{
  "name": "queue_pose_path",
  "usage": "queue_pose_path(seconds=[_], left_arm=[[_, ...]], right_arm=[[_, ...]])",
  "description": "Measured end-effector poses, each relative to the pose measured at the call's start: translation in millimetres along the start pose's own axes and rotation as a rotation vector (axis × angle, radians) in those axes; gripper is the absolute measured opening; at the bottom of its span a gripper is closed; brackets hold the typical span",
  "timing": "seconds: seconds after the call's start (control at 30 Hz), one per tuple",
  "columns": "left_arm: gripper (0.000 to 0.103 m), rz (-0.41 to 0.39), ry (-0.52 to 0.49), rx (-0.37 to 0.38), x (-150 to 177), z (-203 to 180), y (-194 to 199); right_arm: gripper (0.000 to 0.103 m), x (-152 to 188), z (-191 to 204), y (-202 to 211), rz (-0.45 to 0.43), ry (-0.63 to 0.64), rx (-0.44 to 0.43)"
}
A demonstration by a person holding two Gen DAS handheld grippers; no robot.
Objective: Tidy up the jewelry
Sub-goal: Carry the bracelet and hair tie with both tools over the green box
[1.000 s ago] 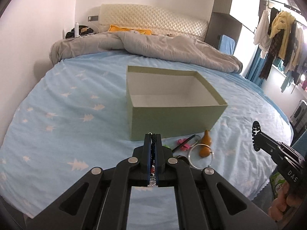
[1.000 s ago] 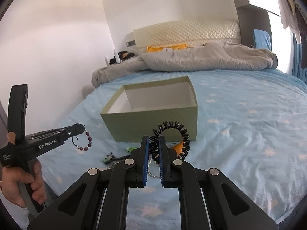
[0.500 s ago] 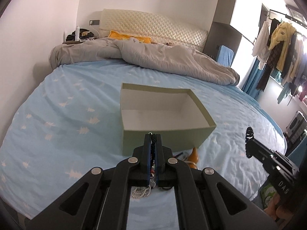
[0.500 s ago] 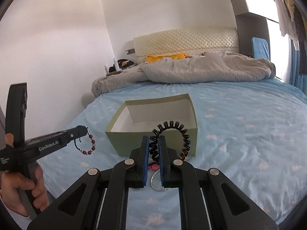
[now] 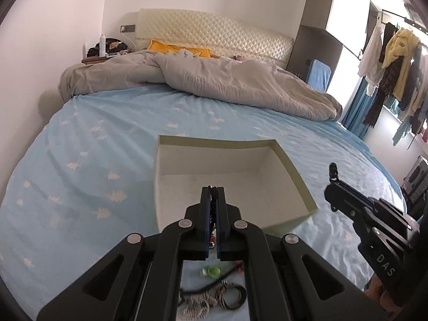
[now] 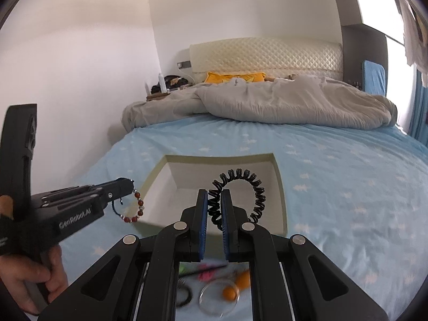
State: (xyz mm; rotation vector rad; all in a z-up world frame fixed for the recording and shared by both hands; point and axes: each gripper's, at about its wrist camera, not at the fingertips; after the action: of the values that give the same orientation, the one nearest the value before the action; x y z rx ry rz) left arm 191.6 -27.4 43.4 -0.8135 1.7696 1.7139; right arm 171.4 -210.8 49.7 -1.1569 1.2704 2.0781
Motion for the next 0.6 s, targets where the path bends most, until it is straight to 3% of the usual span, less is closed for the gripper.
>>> queue_pose_path(seconds=[0.37,0.6], left_arm=[[0.002,0.109,-0.03,-0.018,-8.9,-12.6,-75.7],[0.002,0.118,-0.028,-0.031,-9.7,-16.5,-84.4]], right_arm=[[0.007,4.6,-37.8,-78.0,0.151,-0.052,0.011],[0.007,11.7,-50.2,-87.5,0.174,-0.074,0.012]])
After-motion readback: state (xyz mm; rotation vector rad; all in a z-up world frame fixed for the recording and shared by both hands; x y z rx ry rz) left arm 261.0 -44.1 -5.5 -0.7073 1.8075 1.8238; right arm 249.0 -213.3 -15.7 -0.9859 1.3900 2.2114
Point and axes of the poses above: each gripper's, at about its wrist camera, not at the fingertips, and y roughly against the way its jaws point, z to its left, x to its underside, and after that the axes turned 12 degrees about -x, right-handed
